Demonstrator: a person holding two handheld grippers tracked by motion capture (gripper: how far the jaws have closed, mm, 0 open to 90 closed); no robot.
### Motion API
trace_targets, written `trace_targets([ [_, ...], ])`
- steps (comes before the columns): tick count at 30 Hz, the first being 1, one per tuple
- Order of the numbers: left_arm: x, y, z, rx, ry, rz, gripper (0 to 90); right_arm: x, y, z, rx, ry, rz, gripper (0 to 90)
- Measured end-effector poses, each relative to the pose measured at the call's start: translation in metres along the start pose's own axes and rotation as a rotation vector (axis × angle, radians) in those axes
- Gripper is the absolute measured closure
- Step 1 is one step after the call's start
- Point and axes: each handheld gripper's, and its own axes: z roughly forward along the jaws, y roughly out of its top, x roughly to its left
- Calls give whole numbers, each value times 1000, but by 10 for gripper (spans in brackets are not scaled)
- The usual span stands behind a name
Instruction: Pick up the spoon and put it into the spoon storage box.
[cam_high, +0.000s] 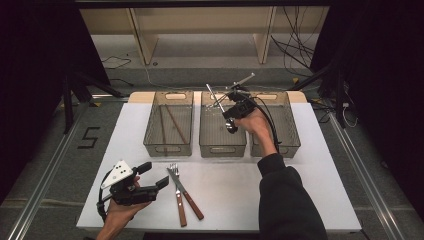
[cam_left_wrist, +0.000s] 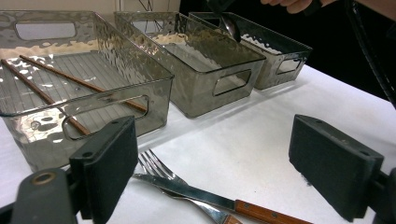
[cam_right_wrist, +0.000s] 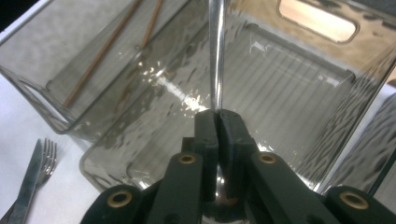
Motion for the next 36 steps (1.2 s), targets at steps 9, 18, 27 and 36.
trace_targets([
  [9, 0, 0, 0, -1, 0, 0, 151, -6, -10, 11, 12, -3, 41, 868],
  [18, 0, 0, 0, 0, 0, 0, 151, -5, -15, 18, 29, 3, 67, 866],
  [27, 0, 0, 0, -1, 1, -1, 151, -8, -23, 26, 63, 3, 102, 848],
  [36, 0, 0, 0, -1, 0, -2, 151, -6, -21, 25, 85, -13, 111, 621],
])
